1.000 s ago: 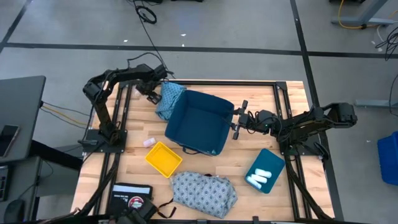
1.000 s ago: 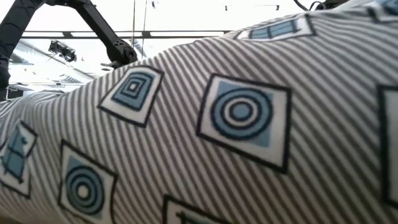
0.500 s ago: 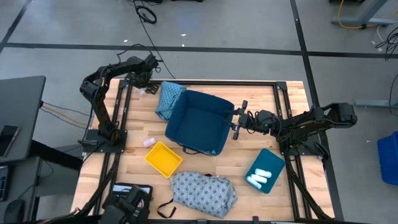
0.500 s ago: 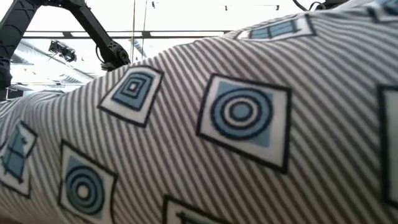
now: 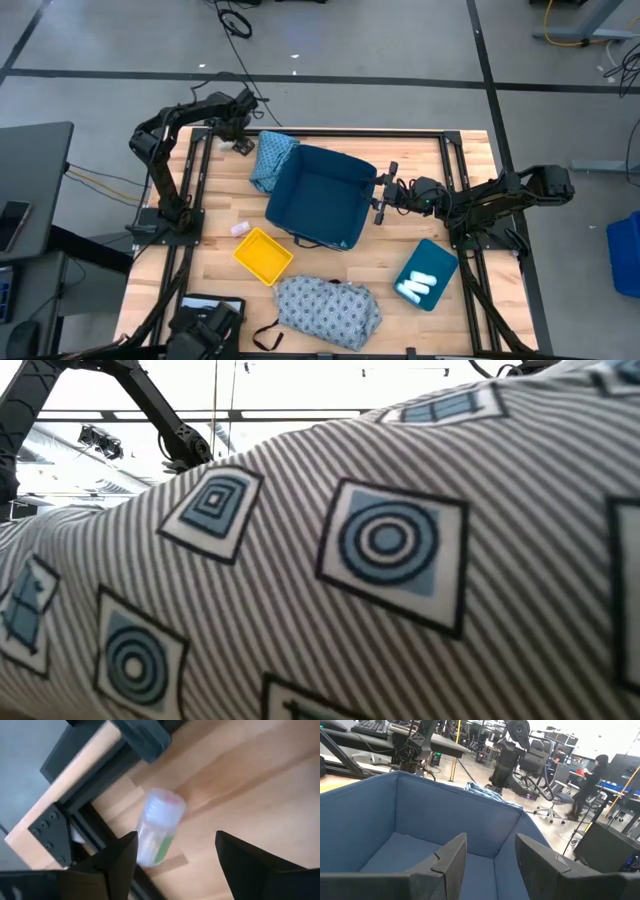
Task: Pick & place medical supplies in basket/bin
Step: Put the top left transparent pill bottle into the yellow bin
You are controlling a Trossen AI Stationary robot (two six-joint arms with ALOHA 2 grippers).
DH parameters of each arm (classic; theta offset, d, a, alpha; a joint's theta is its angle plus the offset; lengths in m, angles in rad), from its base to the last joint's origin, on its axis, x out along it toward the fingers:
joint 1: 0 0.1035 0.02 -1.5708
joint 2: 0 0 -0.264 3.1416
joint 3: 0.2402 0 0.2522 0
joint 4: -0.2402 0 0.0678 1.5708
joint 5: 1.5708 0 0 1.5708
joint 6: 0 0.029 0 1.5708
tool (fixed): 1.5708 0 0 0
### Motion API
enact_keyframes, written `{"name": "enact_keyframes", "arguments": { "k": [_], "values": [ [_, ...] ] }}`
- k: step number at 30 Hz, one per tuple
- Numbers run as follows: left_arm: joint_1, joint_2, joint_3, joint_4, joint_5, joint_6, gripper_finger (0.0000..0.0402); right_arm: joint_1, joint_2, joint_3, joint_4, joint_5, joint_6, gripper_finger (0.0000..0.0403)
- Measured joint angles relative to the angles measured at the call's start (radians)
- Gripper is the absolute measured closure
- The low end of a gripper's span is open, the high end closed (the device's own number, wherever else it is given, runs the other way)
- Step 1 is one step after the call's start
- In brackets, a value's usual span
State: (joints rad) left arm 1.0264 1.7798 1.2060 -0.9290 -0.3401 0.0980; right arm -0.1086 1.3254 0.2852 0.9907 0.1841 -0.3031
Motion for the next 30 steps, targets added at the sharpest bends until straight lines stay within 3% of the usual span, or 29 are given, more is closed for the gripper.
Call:
{"name": "enact_keyframes", "arguments": {
  "k": [23, 30],
  "values": [
    [0.027, 0.09, 0.0, 0.02, 0.046, -0.221, 0.0146, 0.0, 0.0, 0.0, -0.001, 0.0, 0.003, 0.0227],
    [0.022, 0.09, 0.0, 0.027, 0.045, -0.218, 0.0195, 0.0, 0.0, 0.0, -0.001, 0.0, 0.003, 0.0227]
  ]
}}
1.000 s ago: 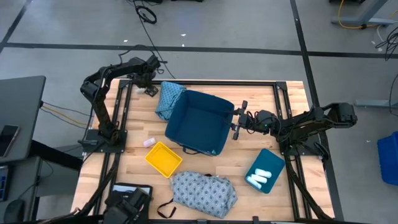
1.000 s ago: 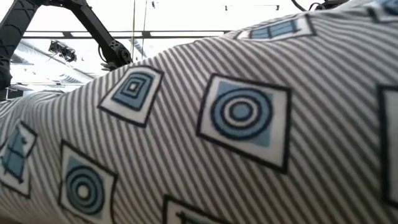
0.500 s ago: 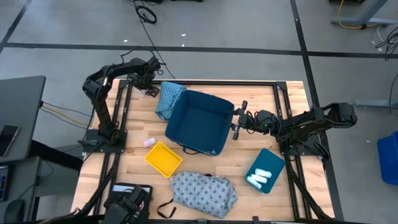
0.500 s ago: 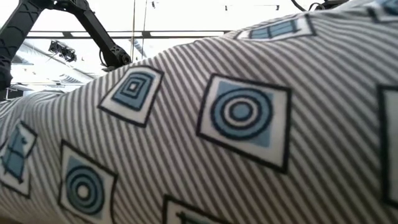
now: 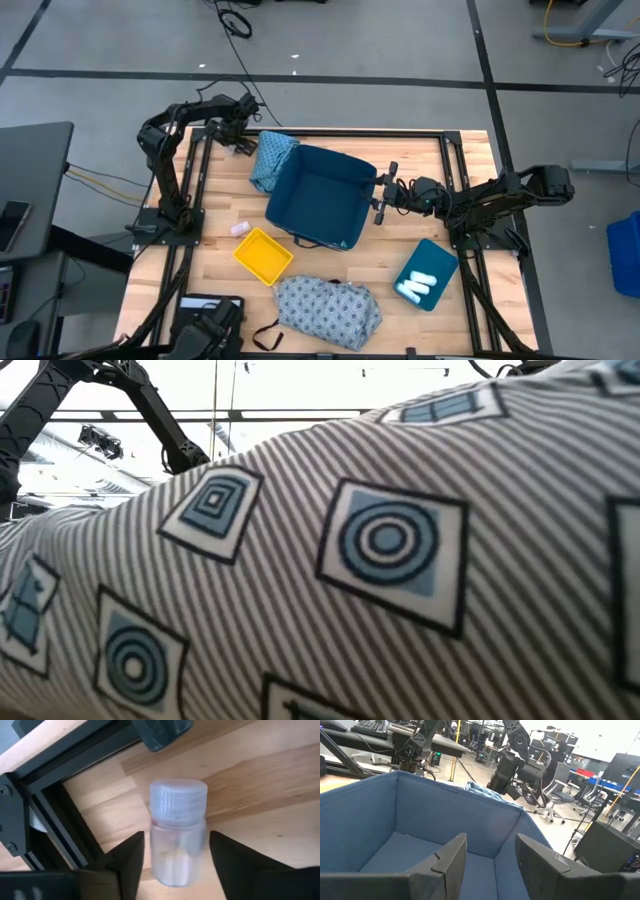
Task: Pick & place medical supplies in basket/bin
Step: Put the top left transparent pill bottle into the yellow bin
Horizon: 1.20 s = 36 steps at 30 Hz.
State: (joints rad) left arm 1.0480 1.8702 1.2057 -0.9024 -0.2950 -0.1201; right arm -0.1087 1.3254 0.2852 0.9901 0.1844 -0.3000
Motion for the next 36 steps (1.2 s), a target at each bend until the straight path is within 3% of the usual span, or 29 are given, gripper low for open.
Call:
{"name": "enact_keyframes", "arguments": {
  "k": [8, 15, 22, 33, 36],
  "values": [
    [-0.022, 0.0, 0.0, 0.007, -0.005, 0.005, 0.0285, 0.0, 0.0, 0.0, 0.0, 0.0, 0.0, 0.0227],
    [-0.048, -0.016, -0.001, 0.0, -0.026, 0.018, 0.0286, 0.0, 0.0, 0.0, 0.0, 0.0, 0.0, 0.0227],
    [-0.094, -0.145, -0.001, 0.046, -0.017, 0.025, 0.0286, 0.0, 0.0, 0.0, 0.0, 0.0, 0.0, 0.0227],
    [-0.18, -0.444, -0.001, 0.316, 0.161, 0.058, 0.0286, 0.0, 0.0, 0.0, -0.014, 0.0, 0.0, 0.0227],
    [-0.225, -0.489, -0.001, 0.357, 0.166, 0.078, 0.0286, 0.0, 0.0, 0.0, -0.023, 0.0, 0.005, 0.0227]
  ]
}}
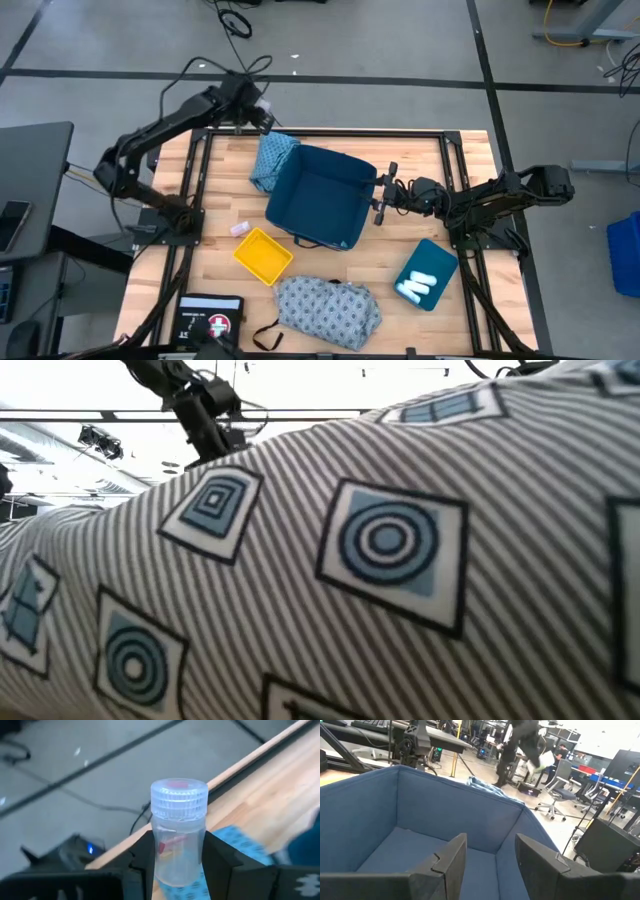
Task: Pick & place medical supplies in basket/bin
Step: Put the top left transparent pill bottle into the yellow bin
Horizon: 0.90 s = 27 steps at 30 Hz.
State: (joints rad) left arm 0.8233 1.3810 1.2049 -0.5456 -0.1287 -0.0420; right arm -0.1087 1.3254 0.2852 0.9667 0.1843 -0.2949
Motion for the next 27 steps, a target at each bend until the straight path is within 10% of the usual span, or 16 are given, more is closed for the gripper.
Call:
{"name": "enact_keyframes", "arguments": {
  "k": [7, 17, 27],
  "values": [
    [-0.129, -0.111, -0.109, 0.229, 0.049, 0.024, 0.0286, 0.0, 0.0, 0.0, -0.001, -0.003, 0.002, 0.0227],
    [-0.338, -0.347, -0.6, 0.954, 0.334, -0.051, 0.0286, 0.0, 0.0, 0.0, -0.002, -0.008, 0.022, 0.0227],
    [-0.587, -0.536, -0.824, 0.903, 0.333, -0.014, 0.0287, 0.0, 0.0, 0.0, -0.002, -0.028, 0.05, 0.0227]
  ]
}}
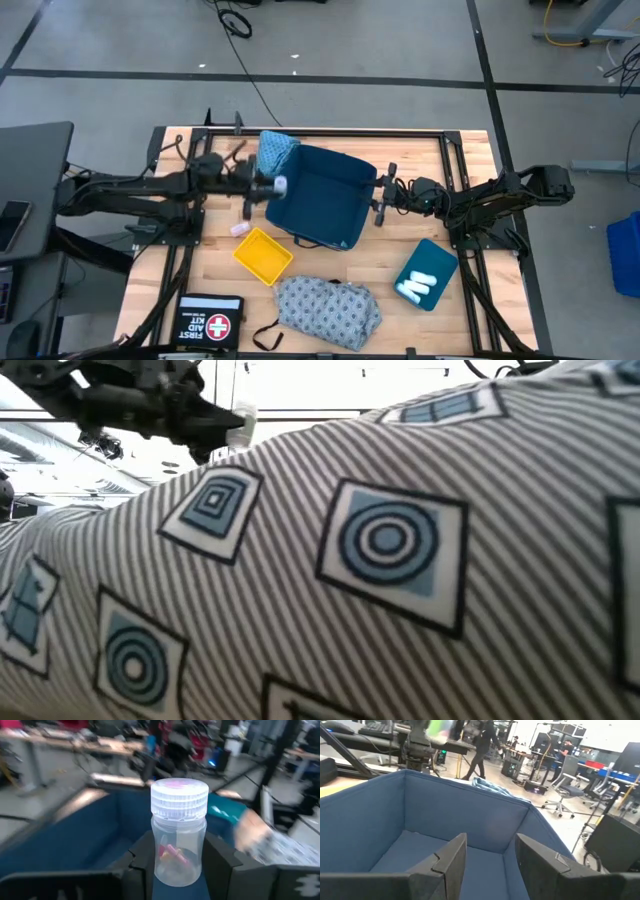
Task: Pick & place medical supplies in basket/bin
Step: Put the top left transparent pill bottle into the yellow bin
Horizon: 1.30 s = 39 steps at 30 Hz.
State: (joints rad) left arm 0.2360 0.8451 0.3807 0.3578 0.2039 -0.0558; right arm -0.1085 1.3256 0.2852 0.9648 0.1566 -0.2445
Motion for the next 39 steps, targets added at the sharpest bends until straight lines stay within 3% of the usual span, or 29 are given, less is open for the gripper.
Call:
{"name": "enact_keyframes", "arguments": {
  "k": [8, 21, 25, 39],
  "values": [
    [-0.224, -0.075, -0.031, -0.23, -0.029, -0.026, 0.0287, 0.0, 0.0, 0.0, 0.002, -0.01, 0.054, 0.0227],
    [-0.567, -0.13, -0.031, -0.547, -0.209, -0.167, 0.0293, 0.0, 0.0, 0.0, 0.011, -0.01, 0.11, 0.0227],
    [-0.614, -0.088, -0.031, -0.6, -0.276, -0.219, 0.0293, 0.0, 0.0, 0.0, 0.011, -0.01, 0.109, 0.0227],
    [-0.629, 0.184, -0.031, -0.585, -0.266, -0.296, 0.0295, 0.0, 0.0, 0.0, 0.01, -0.01, 0.098, 0.0227]
  ]
}}
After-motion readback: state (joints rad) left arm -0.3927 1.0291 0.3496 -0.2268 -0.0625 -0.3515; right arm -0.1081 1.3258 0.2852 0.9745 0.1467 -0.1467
